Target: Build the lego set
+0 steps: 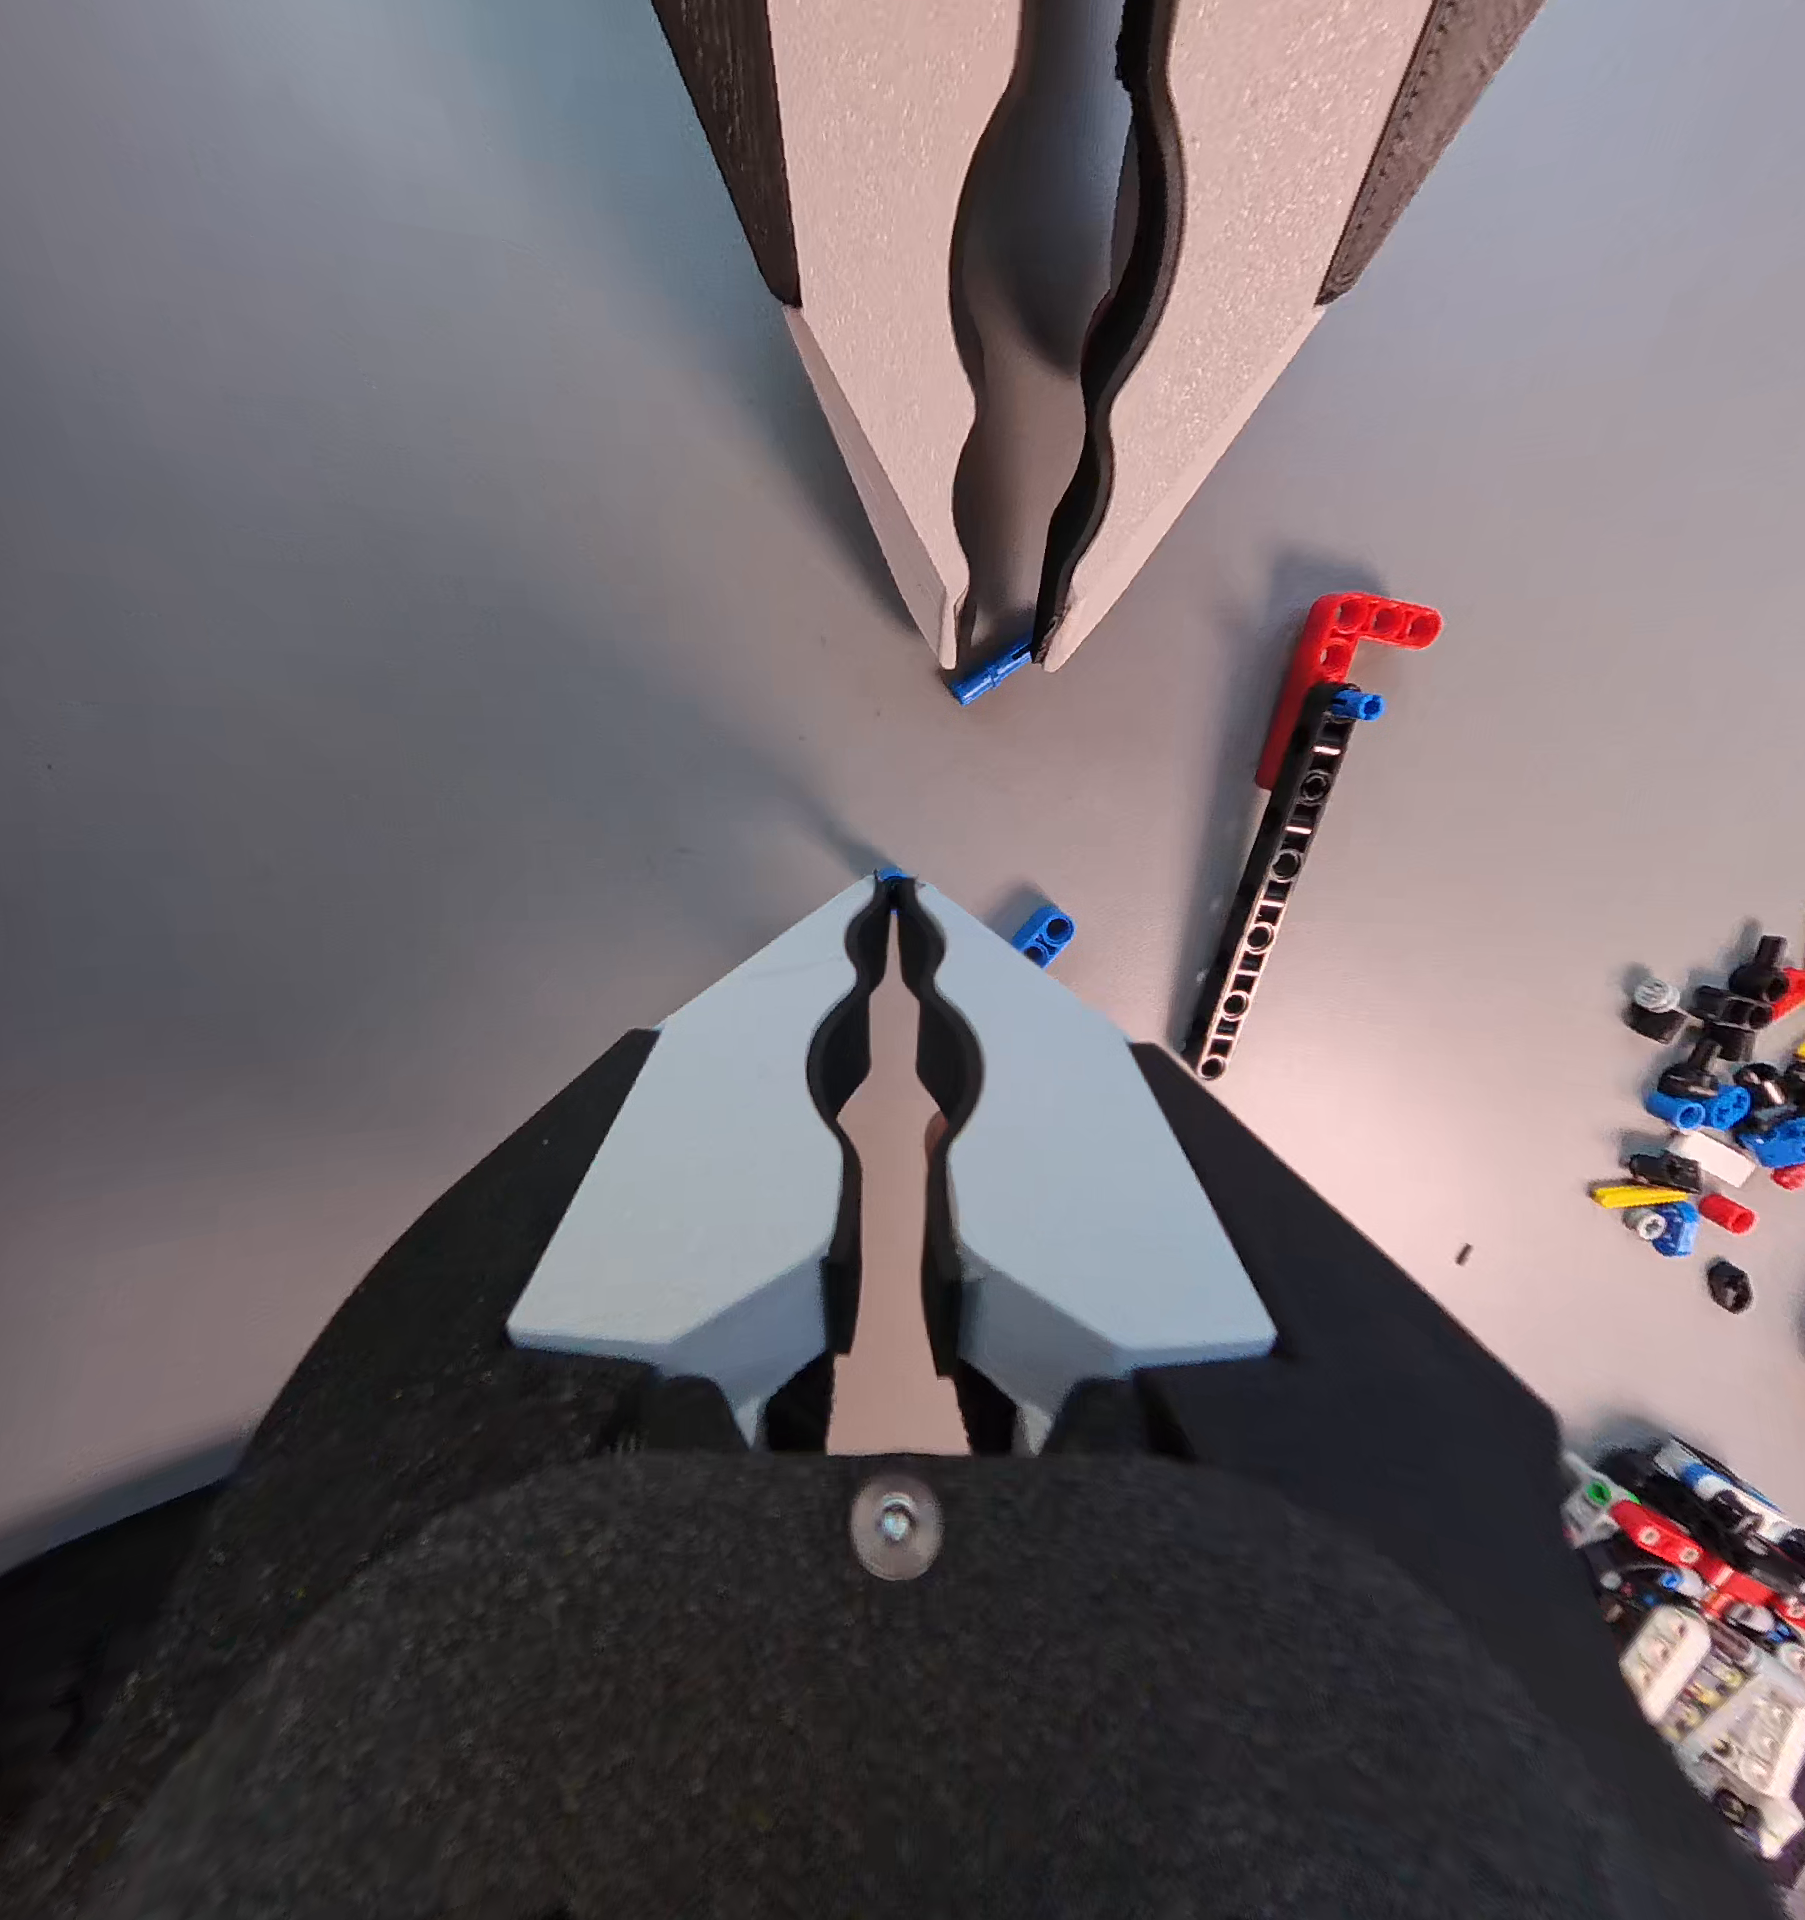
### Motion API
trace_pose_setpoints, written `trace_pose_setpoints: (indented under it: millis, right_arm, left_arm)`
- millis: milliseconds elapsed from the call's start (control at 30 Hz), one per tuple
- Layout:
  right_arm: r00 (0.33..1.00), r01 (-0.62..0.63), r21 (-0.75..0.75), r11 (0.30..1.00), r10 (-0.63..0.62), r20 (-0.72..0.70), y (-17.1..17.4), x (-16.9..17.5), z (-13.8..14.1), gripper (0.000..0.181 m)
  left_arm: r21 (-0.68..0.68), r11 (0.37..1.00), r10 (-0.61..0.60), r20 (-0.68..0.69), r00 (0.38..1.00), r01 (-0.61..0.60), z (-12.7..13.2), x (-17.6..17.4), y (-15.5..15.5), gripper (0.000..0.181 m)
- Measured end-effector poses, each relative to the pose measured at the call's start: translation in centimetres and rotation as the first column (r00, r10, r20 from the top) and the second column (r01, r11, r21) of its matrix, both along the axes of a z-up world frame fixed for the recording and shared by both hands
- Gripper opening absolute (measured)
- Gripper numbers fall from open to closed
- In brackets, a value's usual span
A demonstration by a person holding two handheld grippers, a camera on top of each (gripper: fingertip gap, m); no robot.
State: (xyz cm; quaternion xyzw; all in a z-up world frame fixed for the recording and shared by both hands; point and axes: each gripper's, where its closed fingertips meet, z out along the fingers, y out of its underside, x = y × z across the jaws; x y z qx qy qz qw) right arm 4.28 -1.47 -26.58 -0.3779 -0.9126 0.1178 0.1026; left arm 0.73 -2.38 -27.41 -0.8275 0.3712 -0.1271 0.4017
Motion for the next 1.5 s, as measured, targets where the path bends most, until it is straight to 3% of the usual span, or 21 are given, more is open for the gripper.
trace_pose_setpoints:
  millis: [400,500,700,900,1233,1500]
  right_arm:
    - [0.999,0.05,-0.05,0.997,-0.051,-0.017,-0.1,-0.3,-0.1,0.0]
    - [0.996,0.05,-0.114,0.992,-0.058,-0.064,0.1,-0.3,1.1,0.02]
    - [0.997,-0.039,-0.031,0.999,0.037,-0.069,2.6,-0.1,0.0,0.031]
    - [0.99,-0.141,0.016,0.99,0.142,-0.027,2.2,-0.7,-1.2,0.024]
    - [0.972,0.234,0.019,0.972,-0.233,-0.031,1.0,0.5,-1.1,0.02]
    - [0.955,0.266,-0.073,0.961,-0.273,-0.119,0.5,0.3,-0.5,0.021]
  left_arm:
    - [-0.004,1.0,0.0,0.004,1.0,0.0,-0.1,0.0,-0.1,0.012]
    - [-0.001,1.0,0.004,0.019,1.0,-0.004,0.1,-0.1,0.0,0.013]
    - [0.004,1.0,0.014,0.023,1.0,-0.014,0.3,-0.5,0.1,0.014]
    - [0.001,0.999,0.038,0.03,0.999,-0.038,0.3,-1.4,0.3,0.016]
    - [-0.01,1.0,-0.025,-0.005,1.0,0.024,-0.3,-1.2,-0.1,0.024]
    - [-0.063,0.996,-0.065,0.014,0.998,0.066,-0.5,-0.4,-0.3,0.012]
